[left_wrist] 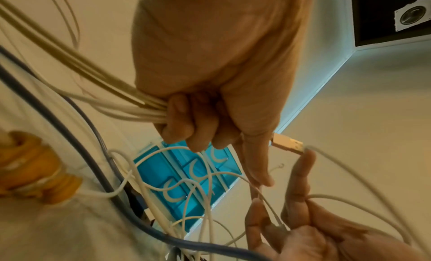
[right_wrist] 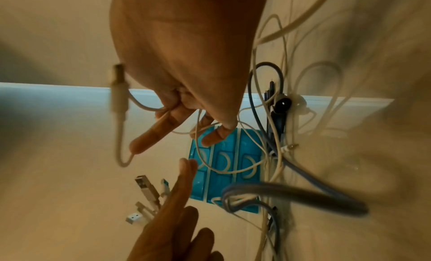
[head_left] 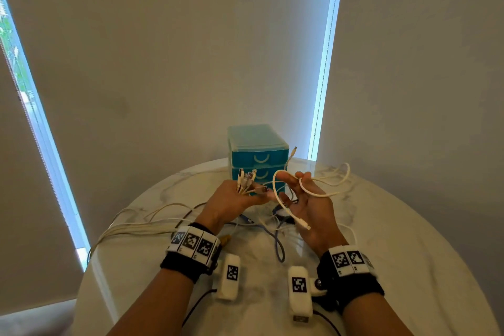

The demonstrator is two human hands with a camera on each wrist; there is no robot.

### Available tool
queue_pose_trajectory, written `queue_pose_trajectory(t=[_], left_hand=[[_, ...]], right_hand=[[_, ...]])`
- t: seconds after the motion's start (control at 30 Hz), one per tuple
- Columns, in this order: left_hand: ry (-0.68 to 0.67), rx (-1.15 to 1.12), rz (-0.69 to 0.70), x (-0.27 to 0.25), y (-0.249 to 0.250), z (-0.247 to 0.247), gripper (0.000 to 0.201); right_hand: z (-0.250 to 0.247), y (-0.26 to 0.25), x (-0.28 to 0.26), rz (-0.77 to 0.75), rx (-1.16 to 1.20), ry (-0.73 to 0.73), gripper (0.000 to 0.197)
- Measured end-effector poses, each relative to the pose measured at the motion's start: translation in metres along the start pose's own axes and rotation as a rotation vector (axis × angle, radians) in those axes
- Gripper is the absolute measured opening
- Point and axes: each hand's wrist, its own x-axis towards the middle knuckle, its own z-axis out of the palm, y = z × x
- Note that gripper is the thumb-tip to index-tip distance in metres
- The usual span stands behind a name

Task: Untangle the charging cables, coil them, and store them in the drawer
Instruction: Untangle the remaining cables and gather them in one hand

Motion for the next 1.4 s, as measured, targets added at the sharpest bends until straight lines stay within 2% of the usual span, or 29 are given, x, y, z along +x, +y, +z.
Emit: queue_pose_trajectory(t=[0.07,0.23,0.3,0.37,0.47,0.57,0.63,0.7,0.73,0.8,0.87,0.9,0.97,1.07,1.13,1.3,1.33,1.4], left_hand=[[0.053,-0.043,0.016,0.0,0.003,-0.002,0.007],[0.029,-0.005,-0.04,-0.003,0.011,-0.013,0.044],[0.008,0.001,-0.015,-0.003,0.01,-0.012,0.038],[0.063,-0.049,0.035,-0.002,0.01,-0.012,0.03],[0.31,-0.365,0.061,0.007,0.003,-0.026,0.031],[0.515,-0.785,0.091,0.016,-0.006,-0.053,0.019],[0.555,-0.914,0.119,0.016,-0.007,-0.068,0.02],[0.547,-0.92,0.115,0.015,-0.008,-0.076,0.022],[0.526,-0.885,0.1,0.013,-0.008,-0.075,0.023],[0.463,-0.774,0.073,0.013,-0.006,-0.068,0.026],[0.402,-0.649,0.066,0.013,-0.002,-0.059,0.03],[0.378,-0.605,0.067,0.012,-0.001,-0.054,0.032],[0.341,-0.549,0.063,0.011,0.001,-0.049,0.035],[0.292,-0.503,0.051,0.009,0.002,-0.047,0.038],[0.27,-0.494,0.05,0.008,0.003,-0.048,0.039],[0.307,-0.521,0.052,0.007,0.005,-0.051,0.035],[0.327,-0.526,0.056,0.007,0.005,-0.052,0.035],[0.385,-0.555,0.063,0.007,0.004,-0.056,0.038]], right_hand=[[0.001,0.003,-0.001,-0.01,-0.043,0.006,0.025],[0.004,0.006,-0.003,-0.014,-0.118,0.028,0.024],[0.007,0.007,-0.004,-0.007,-0.164,0.02,0.031],[0.008,0.007,-0.006,0.015,-0.247,-0.013,0.039],[0.002,0.002,-0.006,0.079,-0.309,-0.03,0.033],[-0.006,-0.018,-0.004,0.181,-0.339,-0.044,0.032],[-0.01,-0.038,-0.005,0.238,-0.412,-0.077,0.03],[-0.005,-0.056,-0.008,0.247,-0.537,-0.079,0.025],[-0.001,-0.063,-0.009,0.214,-0.572,-0.065,0.025],[0.015,-0.072,-0.009,0.142,-0.489,-0.043,0.033],[0.039,-0.074,-0.005,0.134,-0.398,-0.031,0.039],[0.053,-0.072,-0.005,0.146,-0.396,-0.048,0.035],[0.076,-0.057,-0.004,0.164,-0.615,-0.1,0.017],[0.084,-0.025,0.0,-0.016,-1.212,-0.286,0.049],[0.082,-0.011,0.005,-0.132,-1.326,-0.352,0.044],[0.081,-0.014,0.01,-0.295,-1.316,-0.377,0.031],[0.083,-0.019,0.009,-0.319,-1.244,-0.332,0.028],[0.084,-0.038,0.012,-0.426,-1.004,-0.108,0.025]])
